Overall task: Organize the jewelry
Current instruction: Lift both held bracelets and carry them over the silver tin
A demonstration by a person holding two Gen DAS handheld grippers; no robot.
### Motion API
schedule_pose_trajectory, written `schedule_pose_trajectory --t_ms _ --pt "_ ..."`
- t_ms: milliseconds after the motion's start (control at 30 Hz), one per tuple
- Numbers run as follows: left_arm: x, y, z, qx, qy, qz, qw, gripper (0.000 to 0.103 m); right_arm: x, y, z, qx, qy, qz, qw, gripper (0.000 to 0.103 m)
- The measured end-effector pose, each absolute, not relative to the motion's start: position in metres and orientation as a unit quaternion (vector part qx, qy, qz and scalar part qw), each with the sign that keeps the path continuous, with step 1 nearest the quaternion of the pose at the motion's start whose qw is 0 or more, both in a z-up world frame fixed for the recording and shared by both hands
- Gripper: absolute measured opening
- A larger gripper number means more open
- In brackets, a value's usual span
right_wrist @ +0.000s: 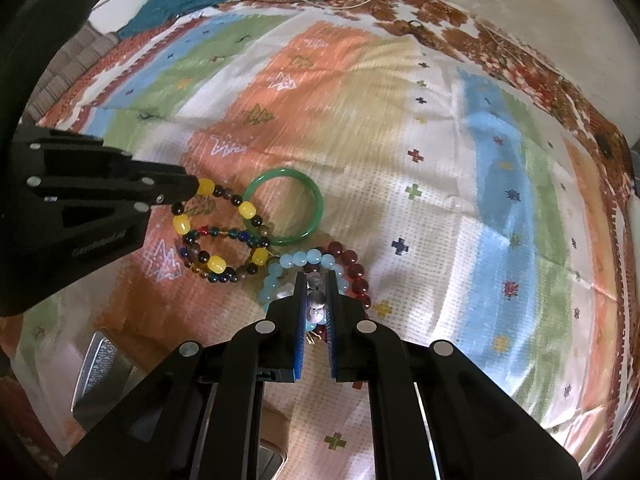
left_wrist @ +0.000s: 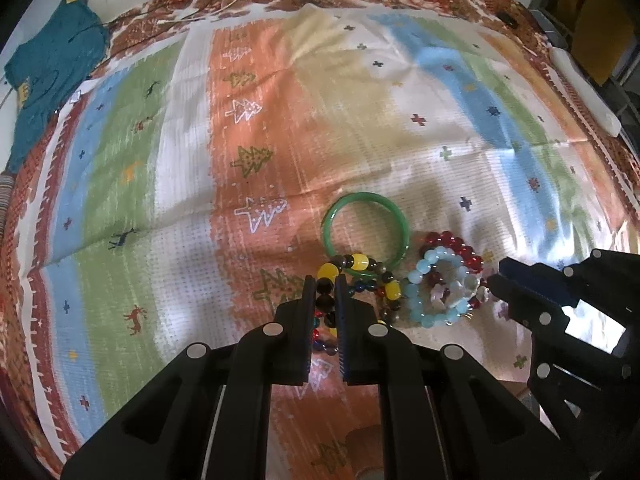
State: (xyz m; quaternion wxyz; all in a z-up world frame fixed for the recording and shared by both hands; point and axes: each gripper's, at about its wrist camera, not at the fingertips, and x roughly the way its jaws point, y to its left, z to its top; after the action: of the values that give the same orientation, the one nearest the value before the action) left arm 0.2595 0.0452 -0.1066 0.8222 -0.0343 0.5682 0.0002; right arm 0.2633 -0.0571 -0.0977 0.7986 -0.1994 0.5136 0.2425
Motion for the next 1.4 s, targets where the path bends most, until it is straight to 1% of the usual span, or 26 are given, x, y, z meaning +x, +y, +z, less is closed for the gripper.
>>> schedule_pose_trajectory --t_ms 500,633,1033,1400 --pt "0.232 0.044 -0.07 -0.056 0.538 -0.013 0.841 0.009 0.257 -0.077 -0.073 -0.152 0.503 0.213 0.823 0.01" --pt "0.223 0.041 -0.063 -0.041 0.531 -0.014 0.847 0.009 0.254 -0.083 -0.068 -0.146 0.501 0.205 0.828 0.01" --pt "0.195 0.035 -0.034 -0.047 0.504 -0.039 0.861 0.009 0.238 -0.096 -0.05 -0.136 0.481 0.187 0.846 0.01" --pt "0.16 0.02 -0.015 -0.04 0.483 -0.062 0.872 0.009 0.215 -0.104 -0.028 -0.116 0.458 0.209 0.857 0.01"
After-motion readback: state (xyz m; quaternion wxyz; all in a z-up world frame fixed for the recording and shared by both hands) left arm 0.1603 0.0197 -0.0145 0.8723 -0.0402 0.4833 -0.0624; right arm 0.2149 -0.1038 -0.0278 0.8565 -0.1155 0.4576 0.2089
